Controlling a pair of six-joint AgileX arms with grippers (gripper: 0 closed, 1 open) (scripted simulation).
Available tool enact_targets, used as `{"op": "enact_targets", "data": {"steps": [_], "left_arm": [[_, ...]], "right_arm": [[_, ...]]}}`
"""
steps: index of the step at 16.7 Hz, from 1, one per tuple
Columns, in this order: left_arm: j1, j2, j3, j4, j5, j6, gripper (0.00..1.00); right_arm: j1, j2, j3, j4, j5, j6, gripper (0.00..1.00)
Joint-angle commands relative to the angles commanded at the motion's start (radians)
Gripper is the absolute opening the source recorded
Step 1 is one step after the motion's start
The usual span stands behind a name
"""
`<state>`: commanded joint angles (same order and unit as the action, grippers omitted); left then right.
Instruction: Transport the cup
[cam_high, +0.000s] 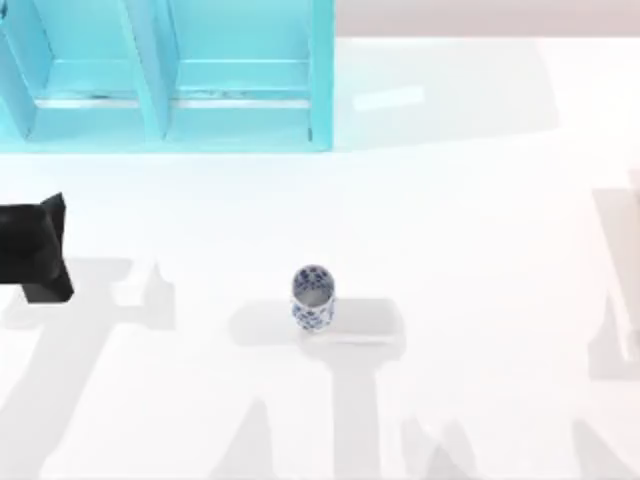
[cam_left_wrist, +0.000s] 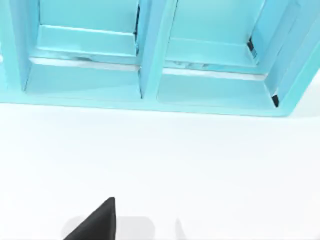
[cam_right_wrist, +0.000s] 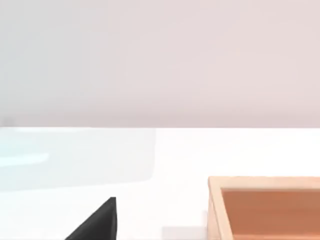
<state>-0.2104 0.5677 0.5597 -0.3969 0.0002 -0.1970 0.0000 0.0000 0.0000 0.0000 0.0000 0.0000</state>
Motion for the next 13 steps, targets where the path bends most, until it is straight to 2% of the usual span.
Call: {"op": "enact_targets", "data": {"steps": [8,13], "left_arm": [[-0.278,0.916,0.787,-0.563,0.014,-0.274,1.00],[-0.421,1.336,1.183,-0.842,0.016,-0.410,1.00]], "right_arm": [[0.000,0.000,0.000,0.000,0.000,0.000,1.00],[0.000,0.000,0.000,0.000,0.000,0.000,1.00]]}}
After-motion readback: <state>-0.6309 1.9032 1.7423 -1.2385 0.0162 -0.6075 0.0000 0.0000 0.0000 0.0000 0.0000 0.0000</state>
